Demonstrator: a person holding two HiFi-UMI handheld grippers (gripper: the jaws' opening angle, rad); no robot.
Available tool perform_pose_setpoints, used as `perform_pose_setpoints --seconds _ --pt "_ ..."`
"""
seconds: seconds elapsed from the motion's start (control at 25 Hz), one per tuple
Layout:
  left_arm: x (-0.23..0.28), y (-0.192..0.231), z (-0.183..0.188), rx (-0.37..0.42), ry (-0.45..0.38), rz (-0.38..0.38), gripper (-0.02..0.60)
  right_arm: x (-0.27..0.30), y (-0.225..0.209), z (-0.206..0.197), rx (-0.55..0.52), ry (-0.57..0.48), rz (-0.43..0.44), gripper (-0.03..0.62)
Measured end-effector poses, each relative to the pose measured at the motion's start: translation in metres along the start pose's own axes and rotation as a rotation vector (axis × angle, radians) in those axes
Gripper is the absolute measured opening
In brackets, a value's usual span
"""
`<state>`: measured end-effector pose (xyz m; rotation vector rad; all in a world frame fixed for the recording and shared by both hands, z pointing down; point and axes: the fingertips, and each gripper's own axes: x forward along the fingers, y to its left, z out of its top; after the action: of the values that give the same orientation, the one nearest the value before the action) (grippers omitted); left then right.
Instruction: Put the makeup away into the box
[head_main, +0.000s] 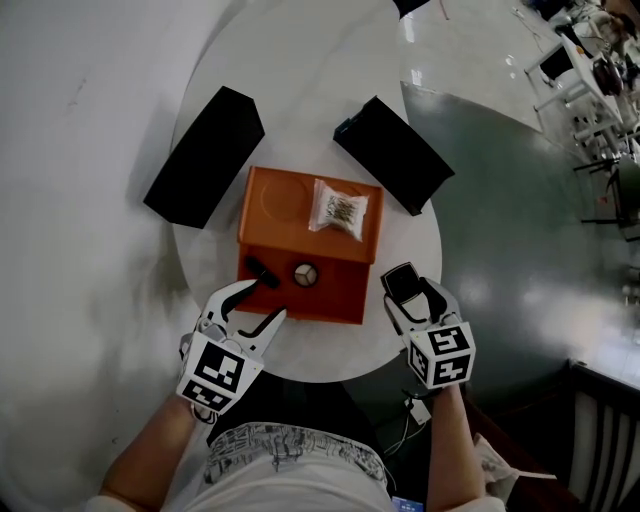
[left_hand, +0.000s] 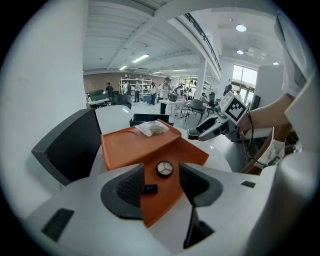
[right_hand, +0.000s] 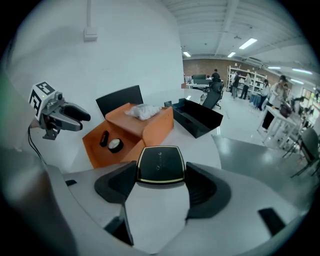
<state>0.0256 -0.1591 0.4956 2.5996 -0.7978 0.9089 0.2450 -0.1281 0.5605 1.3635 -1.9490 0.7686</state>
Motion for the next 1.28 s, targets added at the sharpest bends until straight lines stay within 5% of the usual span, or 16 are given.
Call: perform_pose_setpoints --seconds 0.32,0.68,1.0,1.28 --pt "-0.018 0.020 -0.004 -0.023 -0.039 0.008 0.238 -0.013 0.077 0.048 -0.041 -0.050 0.139 0.324" --pt "-0.045 0.055 -0.027 -0.078 -0.050 0.076 0.238 0.035 0.141 0.047 -0.118 0.050 0.271 0.324" --pt "-0.056 0.068 -0.040 -0.119 -0.053 0.104 0.238 0.071 0.149 0.046 -0.199 0.136 0.243 0.324" --pt "-0.058 0.070 -0.046 -0.133 -0.048 0.113 0.238 0.086 0.154 0.041 -0.371 0.184 0.165 0.325"
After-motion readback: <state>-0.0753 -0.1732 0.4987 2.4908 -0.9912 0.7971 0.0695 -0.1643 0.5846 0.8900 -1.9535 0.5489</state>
